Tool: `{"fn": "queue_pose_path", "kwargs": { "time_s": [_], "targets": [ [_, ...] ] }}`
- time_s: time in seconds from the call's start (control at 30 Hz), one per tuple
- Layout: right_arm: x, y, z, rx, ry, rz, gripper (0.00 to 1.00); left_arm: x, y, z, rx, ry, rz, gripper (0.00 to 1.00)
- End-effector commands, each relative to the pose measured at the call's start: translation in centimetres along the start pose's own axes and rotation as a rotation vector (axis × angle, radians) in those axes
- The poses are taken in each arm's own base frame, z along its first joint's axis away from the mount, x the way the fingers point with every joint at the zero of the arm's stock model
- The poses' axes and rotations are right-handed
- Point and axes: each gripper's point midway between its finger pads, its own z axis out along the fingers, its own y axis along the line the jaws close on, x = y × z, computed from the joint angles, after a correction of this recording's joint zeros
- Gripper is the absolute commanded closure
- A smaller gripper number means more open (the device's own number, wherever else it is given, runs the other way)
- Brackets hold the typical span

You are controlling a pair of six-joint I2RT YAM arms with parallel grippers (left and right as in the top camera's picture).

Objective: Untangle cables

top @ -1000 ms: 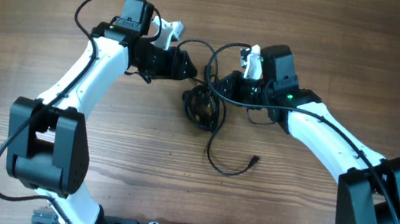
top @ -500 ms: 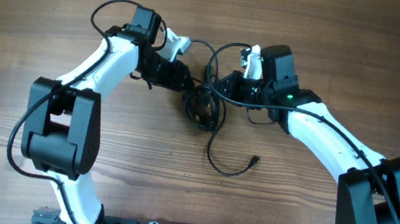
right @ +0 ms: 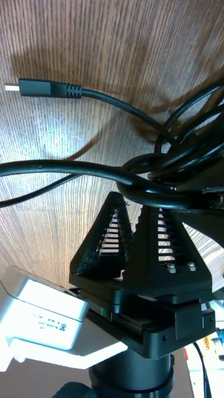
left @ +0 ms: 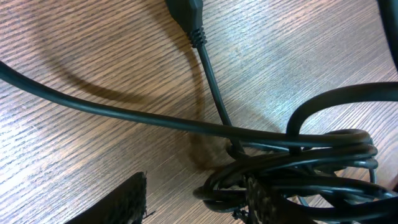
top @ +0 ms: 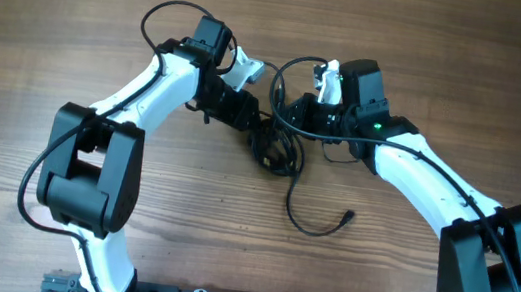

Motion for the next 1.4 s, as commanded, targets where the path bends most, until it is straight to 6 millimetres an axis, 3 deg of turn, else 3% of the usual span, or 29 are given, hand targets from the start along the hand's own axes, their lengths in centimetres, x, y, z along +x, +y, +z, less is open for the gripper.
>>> {"fn": "queue_pose_path", "kwargs": {
  "time_s": [0.0,0.17,0.3,0.43,0.53,0.63,0.97,1.07,1.2,1.37],
  "targets": [
    [-0.8,1.1,-0.7,-0.021,-0.031,-0.018,0.96,0.7,0.5,0.0,0.012,0.019,-0.002,0.39],
    [-0.8,2.0,-0.9,-0.079,-0.013,-0.015,0.96,0.1,-0.4,-1.8,0.129,-0.034,0.008,0.35],
    [-0.8,2.0,-1.2,-0.102,0.001,0.01,0.96,-1.0,-1.7,-5.0,0.262,-0.131,-0.012,0.35],
    [-0.2,2.5,-1.3,-0.133,0.035,0.017,0.96,-0.6,-4.2,-7.7,0.452,-0.208,0.13,0.32],
    [1.2,4.7,-1.8,-0.258,0.12,-0.035,0.96,-0.6,-5.2,-7.4,0.47,-0.21,0.185,0.35],
    [1.8,5.3,-2.1,-0.3,0.145,-0.089,0.96,-1.0,-5.3,-7.3,0.469,-0.217,0.18,0.33],
    [1.8,5.3,-2.1,-0.304,0.143,-0.108,0.9,-1.1,-5.1,-7.2,0.456,-0.215,0.177,0.32],
    [1.8,5.3,-2.1,-0.305,0.141,-0.12,0.83,-1.0,-5.0,-7.2,0.449,-0.213,0.177,0.32],
    [1.8,5.3,-2.1,-0.305,0.139,-0.133,0.96,-1.0,-5.0,-7.2,0.449,-0.213,0.177,0.32],
    [1.5,5.5,-2.1,-0.311,0.125,-0.14,0.96,-1.0,-5.0,-7.2,0.448,-0.212,0.177,0.32]
  ]
}}
